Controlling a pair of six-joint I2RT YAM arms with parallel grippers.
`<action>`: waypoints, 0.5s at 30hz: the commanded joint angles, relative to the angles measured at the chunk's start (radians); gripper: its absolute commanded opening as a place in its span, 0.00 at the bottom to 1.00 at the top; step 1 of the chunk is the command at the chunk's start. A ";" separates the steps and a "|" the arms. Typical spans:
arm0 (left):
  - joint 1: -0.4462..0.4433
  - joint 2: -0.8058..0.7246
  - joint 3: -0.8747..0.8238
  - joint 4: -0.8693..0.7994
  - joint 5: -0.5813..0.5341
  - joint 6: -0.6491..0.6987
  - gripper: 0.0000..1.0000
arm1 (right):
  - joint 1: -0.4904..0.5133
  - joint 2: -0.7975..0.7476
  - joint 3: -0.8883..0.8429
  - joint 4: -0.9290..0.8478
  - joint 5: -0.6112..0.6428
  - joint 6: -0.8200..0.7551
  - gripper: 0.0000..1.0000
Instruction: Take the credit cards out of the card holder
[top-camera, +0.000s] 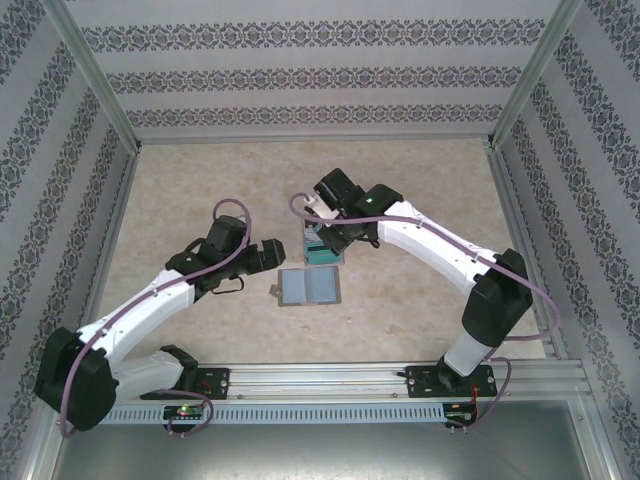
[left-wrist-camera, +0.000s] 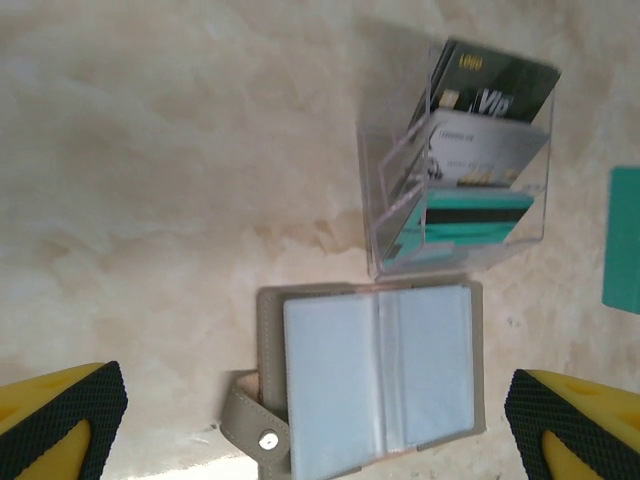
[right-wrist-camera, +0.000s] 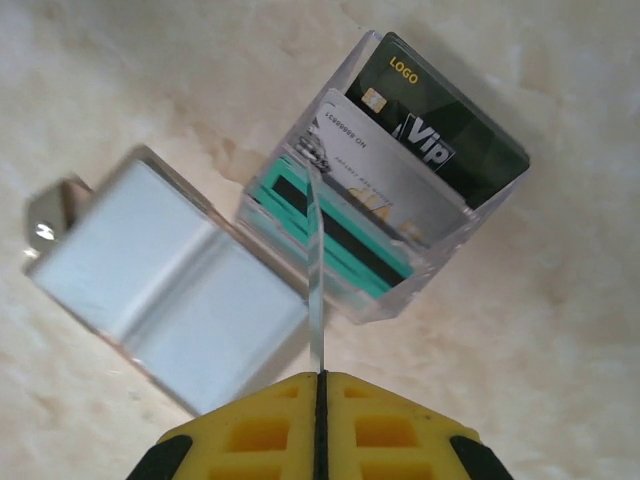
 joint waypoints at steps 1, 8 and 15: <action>0.008 -0.067 -0.026 -0.066 -0.114 -0.016 1.00 | 0.013 0.049 0.055 -0.047 0.125 -0.211 0.00; 0.012 -0.174 -0.065 -0.109 -0.185 -0.034 1.00 | 0.018 0.107 0.104 -0.051 0.101 -0.349 0.00; 0.013 -0.201 -0.078 -0.131 -0.198 -0.044 1.00 | 0.044 0.132 0.060 -0.011 0.183 -0.436 0.00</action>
